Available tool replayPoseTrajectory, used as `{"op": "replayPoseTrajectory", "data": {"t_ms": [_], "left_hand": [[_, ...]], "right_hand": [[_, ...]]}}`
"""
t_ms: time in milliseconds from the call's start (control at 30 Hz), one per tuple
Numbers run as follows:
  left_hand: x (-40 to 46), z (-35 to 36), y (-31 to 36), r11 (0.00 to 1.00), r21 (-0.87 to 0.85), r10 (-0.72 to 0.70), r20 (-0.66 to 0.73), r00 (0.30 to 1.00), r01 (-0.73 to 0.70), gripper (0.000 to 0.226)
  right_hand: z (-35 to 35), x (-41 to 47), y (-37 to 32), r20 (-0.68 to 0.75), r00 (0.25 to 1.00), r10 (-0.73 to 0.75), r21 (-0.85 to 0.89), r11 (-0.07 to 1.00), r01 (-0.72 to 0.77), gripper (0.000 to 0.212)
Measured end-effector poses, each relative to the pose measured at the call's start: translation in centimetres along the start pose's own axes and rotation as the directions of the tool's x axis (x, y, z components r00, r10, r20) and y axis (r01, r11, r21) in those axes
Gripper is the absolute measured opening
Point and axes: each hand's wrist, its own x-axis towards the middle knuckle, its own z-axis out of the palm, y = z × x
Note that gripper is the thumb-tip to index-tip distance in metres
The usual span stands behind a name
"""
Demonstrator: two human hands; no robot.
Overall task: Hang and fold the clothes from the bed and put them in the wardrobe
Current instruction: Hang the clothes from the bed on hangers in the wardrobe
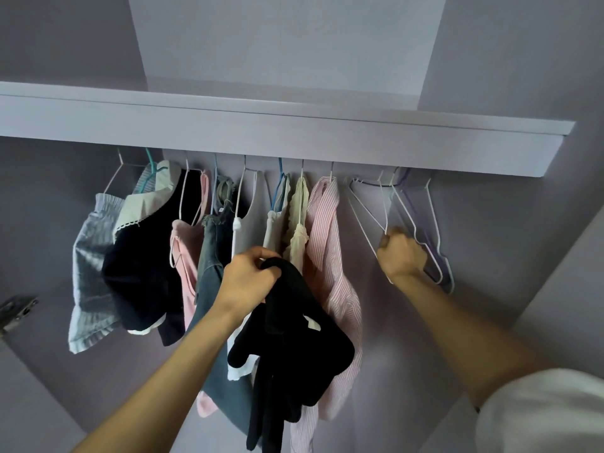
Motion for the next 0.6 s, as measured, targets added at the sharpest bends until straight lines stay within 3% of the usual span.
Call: {"op": "replayPoseTrajectory", "data": {"t_ms": [200, 500, 600], "left_hand": [[-1.5, -0.9, -0.6, 0.999, 0.049, 0.025, -0.014, 1.000, -0.024, 0.019], [-7.9, -4.0, -3.4, 0.911, 0.401, 0.124, -0.053, 0.991, -0.093, 0.031], [-10.5, -5.1, -4.8, 0.928, 0.366, 0.078, -0.014, 0.997, -0.068, 0.030]], "right_hand": [[-0.6, -1.5, -1.0, -0.072, 0.997, -0.007, 0.160, 0.987, 0.018, 0.025], [0.7, -14.5, 0.9, -0.076, 0.983, 0.168, 0.456, 0.882, -0.116, 0.021], [1.1, -20.7, 1.9, 0.037, 0.992, 0.125, 0.519, 0.845, -0.126, 0.013]]}}
